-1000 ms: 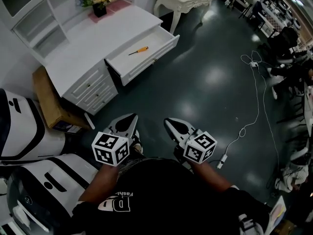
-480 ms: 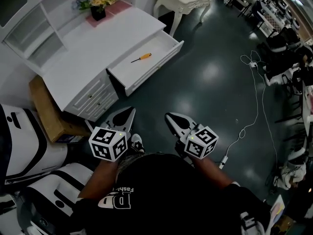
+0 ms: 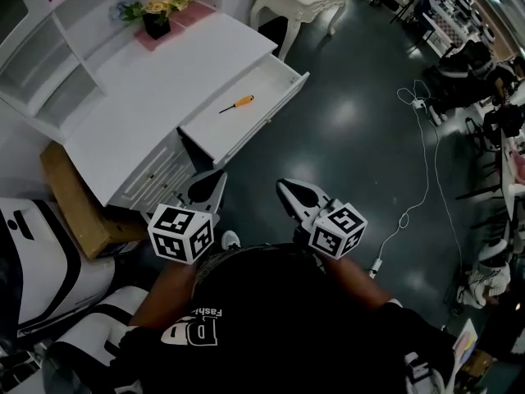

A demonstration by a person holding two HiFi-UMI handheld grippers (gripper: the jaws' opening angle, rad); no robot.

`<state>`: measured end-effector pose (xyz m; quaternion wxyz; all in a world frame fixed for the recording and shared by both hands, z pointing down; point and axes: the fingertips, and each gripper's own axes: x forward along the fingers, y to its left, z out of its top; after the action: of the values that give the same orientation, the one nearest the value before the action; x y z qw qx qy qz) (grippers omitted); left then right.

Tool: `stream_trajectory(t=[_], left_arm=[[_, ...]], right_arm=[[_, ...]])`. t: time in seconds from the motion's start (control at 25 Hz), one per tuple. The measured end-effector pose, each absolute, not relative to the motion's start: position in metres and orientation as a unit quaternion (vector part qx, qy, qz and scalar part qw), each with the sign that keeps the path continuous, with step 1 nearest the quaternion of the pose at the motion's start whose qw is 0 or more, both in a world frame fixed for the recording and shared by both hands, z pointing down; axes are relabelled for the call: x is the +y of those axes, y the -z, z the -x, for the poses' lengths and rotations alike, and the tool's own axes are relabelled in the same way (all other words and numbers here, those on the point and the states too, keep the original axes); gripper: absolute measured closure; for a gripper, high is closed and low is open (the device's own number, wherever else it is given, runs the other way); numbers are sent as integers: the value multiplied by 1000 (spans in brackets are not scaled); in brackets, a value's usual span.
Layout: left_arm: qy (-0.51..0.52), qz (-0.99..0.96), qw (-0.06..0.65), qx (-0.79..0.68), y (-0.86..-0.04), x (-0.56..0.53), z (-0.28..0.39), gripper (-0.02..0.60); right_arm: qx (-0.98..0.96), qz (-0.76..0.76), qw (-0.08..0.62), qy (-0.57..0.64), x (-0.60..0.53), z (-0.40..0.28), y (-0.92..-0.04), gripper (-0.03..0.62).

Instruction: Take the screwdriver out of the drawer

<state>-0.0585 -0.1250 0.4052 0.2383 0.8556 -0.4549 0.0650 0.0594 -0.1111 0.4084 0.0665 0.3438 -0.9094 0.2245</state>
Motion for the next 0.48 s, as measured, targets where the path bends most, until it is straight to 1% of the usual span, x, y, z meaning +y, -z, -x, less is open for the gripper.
stream_trajectory(t=[0.48], left_arm=[[-74, -848, 241, -465, -411, -150, 98, 568]], right_arm=[[-912, -335, 71, -225, -146, -23, -411, 585]])
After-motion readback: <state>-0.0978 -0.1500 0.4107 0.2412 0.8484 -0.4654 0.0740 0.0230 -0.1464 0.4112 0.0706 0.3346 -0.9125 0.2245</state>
